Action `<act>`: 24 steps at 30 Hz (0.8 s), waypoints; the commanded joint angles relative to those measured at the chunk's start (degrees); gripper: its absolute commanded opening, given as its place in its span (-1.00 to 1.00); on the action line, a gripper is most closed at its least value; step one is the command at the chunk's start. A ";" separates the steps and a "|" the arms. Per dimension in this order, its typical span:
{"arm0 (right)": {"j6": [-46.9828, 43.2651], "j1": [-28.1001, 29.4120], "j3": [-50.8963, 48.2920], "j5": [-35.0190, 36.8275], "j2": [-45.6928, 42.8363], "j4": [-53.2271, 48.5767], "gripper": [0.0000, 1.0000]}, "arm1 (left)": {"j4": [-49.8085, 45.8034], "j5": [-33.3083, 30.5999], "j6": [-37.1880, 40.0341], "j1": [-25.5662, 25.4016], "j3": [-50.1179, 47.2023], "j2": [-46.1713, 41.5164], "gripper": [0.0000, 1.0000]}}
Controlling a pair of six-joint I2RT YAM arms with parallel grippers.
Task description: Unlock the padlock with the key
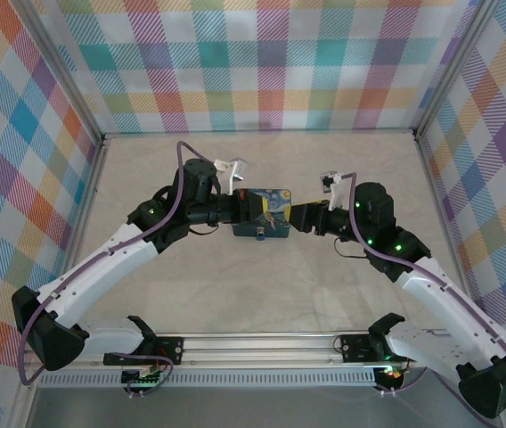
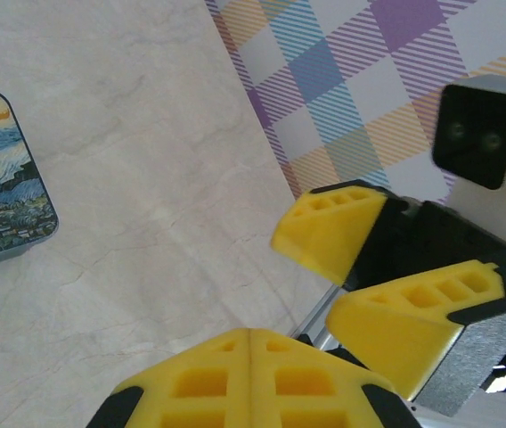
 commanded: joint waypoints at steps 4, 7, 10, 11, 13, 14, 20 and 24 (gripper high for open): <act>12.10 -1.56 -3.82 -16.78 0.86 20.33 0.14 | 4.16 4.55 -0.12 -0.70 0.19 -1.41 -1.00; 14.02 -1.56 -4.89 -18.02 1.45 23.97 0.12 | 4.71 5.85 -0.80 -0.72 -0.20 -2.03 -1.00; 14.98 -1.51 -5.46 -18.94 1.81 25.62 0.08 | 7.21 6.07 -1.27 -0.72 -0.52 -2.54 -1.00; 15.09 -1.55 -5.46 -19.33 1.91 25.90 0.05 | 7.63 6.25 -1.58 -0.67 -0.64 -2.62 -1.00; 15.23 -1.56 -5.49 -20.13 2.01 26.22 -0.03 | 8.33 6.43 -2.14 -0.69 -1.00 -2.78 -1.00; 15.23 -1.47 -5.41 -20.41 2.00 26.14 -0.06 | 8.61 6.51 -2.33 -0.72 -1.10 -2.83 -1.00; 14.88 -1.47 -5.35 -20.92 1.83 25.42 -0.15 | 11.04 7.59 -3.76 -0.80 -1.72 -2.79 -1.00; 14.96 -1.47 -5.36 -20.95 1.71 25.53 -0.23 | 11.84 8.19 -4.31 -0.96 -1.80 -2.78 -1.00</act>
